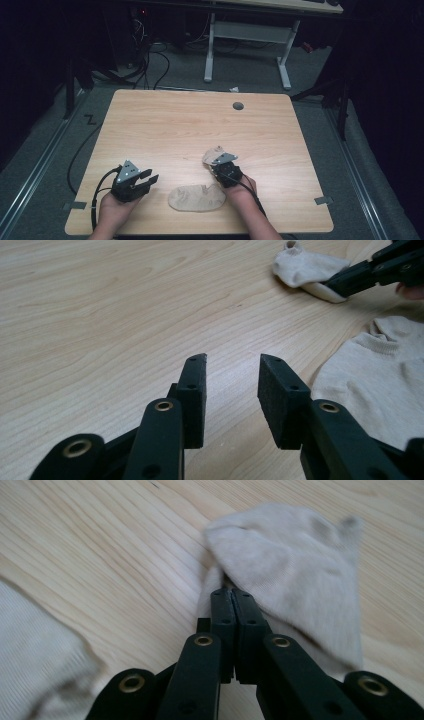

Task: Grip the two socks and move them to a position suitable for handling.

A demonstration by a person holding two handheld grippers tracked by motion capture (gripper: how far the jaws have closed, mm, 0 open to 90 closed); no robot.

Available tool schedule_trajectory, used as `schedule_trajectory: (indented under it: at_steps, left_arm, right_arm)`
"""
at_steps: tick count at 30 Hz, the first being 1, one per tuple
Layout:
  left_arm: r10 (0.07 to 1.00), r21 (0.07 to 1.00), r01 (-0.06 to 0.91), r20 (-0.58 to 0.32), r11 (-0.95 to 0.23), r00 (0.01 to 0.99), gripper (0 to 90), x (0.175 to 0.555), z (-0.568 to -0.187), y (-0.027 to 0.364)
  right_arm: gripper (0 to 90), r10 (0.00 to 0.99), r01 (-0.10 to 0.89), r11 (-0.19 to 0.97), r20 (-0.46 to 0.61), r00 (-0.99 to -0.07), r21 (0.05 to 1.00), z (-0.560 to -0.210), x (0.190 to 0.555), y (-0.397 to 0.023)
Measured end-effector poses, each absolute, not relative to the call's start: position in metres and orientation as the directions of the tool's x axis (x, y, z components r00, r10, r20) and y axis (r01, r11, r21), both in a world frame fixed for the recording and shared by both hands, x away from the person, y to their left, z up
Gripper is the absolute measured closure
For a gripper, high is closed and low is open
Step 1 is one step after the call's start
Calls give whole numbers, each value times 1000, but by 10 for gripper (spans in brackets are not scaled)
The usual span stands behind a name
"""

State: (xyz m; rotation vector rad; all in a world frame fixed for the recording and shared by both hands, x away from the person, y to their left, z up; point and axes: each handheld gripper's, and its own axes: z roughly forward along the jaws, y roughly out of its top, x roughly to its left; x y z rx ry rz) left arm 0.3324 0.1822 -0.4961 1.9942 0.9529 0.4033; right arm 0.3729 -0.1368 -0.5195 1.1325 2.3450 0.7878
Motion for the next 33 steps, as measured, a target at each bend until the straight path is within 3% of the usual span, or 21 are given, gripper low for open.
schedule_trajectory:
  at_steps: [10, 13, 16, 18, 20, 23, 33]
  left_arm:
    - [766, 818, 485, -90, -307, 637, 639, 333, -497, 189]
    - [765, 822, 477, -82, -310, 639, 639, 333, -495, 189]
    - [763, 818, 475, -72, -323, 643, 639, 332, -496, 186]
    - [762, 816, 477, -70, -328, 644, 639, 331, -497, 186]
    - [762, 815, 477, -70, -327, 643, 639, 331, -497, 186]
    - [765, 817, 474, -64, -329, 641, 639, 331, -496, 187]
    - [764, 818, 470, -59, -332, 643, 640, 332, -496, 184]
  right_arm:
    - [752, 811, 546, 479, -107, -576, 687, -497, 389, -116]
    - [617, 820, 565, 461, -85, -566, 685, -499, 403, -111]
    - [547, 829, 582, 458, -85, -554, 672, -505, 409, -109]
    - [582, 826, 589, 473, -96, -556, 655, -509, 412, -109]
    - [728, 825, 596, 481, -100, -557, 643, -512, 413, -109]
    - [847, 826, 569, 468, -108, -553, 676, -503, 411, -113]
    - [860, 843, 517, 416, -103, -529, 748, -479, 401, -126]
